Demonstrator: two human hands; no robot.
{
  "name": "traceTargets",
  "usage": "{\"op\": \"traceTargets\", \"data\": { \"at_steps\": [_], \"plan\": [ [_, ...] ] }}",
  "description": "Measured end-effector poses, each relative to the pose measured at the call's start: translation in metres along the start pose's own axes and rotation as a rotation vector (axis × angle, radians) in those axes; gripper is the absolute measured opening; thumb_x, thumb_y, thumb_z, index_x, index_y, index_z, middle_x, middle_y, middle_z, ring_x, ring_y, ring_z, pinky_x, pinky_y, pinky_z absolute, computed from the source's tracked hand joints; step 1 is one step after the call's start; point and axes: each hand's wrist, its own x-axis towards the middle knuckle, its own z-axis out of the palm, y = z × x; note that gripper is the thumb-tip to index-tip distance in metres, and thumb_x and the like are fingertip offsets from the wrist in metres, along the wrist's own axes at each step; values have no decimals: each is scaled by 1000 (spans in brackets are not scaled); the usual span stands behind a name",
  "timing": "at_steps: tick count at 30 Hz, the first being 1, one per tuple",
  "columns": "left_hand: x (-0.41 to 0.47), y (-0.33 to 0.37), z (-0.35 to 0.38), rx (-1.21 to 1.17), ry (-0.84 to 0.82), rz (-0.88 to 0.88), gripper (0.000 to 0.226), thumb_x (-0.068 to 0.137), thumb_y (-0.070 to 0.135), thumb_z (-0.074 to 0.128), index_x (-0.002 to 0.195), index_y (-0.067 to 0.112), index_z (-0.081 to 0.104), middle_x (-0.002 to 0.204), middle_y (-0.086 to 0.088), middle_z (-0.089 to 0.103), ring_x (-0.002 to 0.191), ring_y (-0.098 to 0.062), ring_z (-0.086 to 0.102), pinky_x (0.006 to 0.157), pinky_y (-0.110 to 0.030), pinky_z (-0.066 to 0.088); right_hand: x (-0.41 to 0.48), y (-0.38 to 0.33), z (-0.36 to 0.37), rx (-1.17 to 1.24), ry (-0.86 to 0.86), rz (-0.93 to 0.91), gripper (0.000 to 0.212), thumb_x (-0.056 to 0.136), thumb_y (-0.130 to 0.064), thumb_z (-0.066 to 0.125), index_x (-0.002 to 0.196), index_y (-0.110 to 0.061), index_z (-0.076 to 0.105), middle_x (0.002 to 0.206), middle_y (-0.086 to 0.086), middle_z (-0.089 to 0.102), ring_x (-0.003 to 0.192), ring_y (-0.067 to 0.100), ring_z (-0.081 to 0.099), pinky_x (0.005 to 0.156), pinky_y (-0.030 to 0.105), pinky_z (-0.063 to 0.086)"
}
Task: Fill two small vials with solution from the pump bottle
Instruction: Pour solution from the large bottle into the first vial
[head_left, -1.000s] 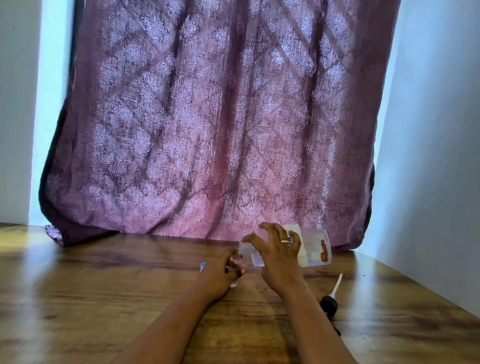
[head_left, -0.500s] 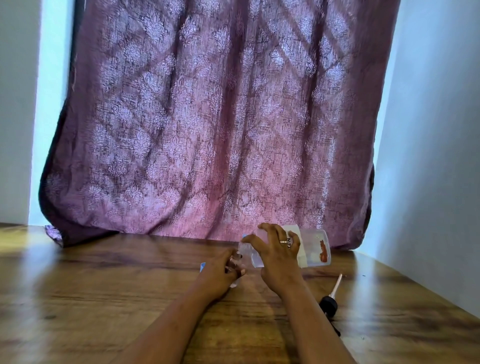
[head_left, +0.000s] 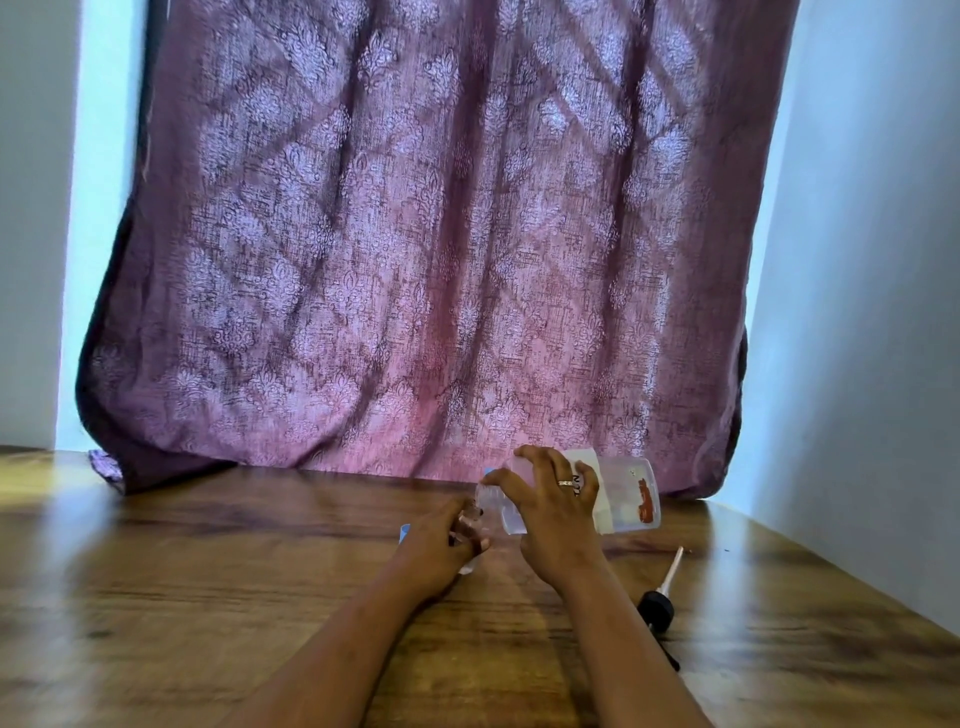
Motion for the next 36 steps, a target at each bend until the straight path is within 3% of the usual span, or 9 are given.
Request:
{"op": "traceTargets", "data": {
  "at_steps": [6,16,26,31,36],
  "plan": [
    [-2,2,-1,-2,3,1,35,82,31,69,104,47,46,94,30,55,84,10,57,66,-7,38,0,0,-1,-17,-1,-10,86,57,5,57,122,-48,35,143,-2,25,137,22,16,100,44,6],
    [-1,0,0,-6,12,-4,30,81,29,70,99,44,51,92,21,62,85,5,60,69,-13,43,0,0,-1,8,-1,-2,83,60,3,60,122,-47,39,143,-1,28,137,22,16,101,45,6],
    [-1,0,0,10,6,6,34,80,30,70,90,53,47,91,26,59,85,9,58,68,-9,41,0,0,-1,3,8,6,84,58,5,60,121,-47,41,143,-1,31,137,23,18,100,45,8],
    [0,-1,0,16,7,8,38,81,29,70,98,51,44,91,28,56,85,9,57,67,-8,39,1,0,1,0,20,4,90,53,9,59,120,-48,38,141,-1,31,134,22,16,100,45,8],
    [0,-1,0,29,12,16,38,80,30,71,113,37,52,89,31,55,82,14,54,65,-5,38,1,1,3,7,26,13,90,51,9,59,118,-48,39,140,0,34,132,22,16,99,46,11]
  ]
}}
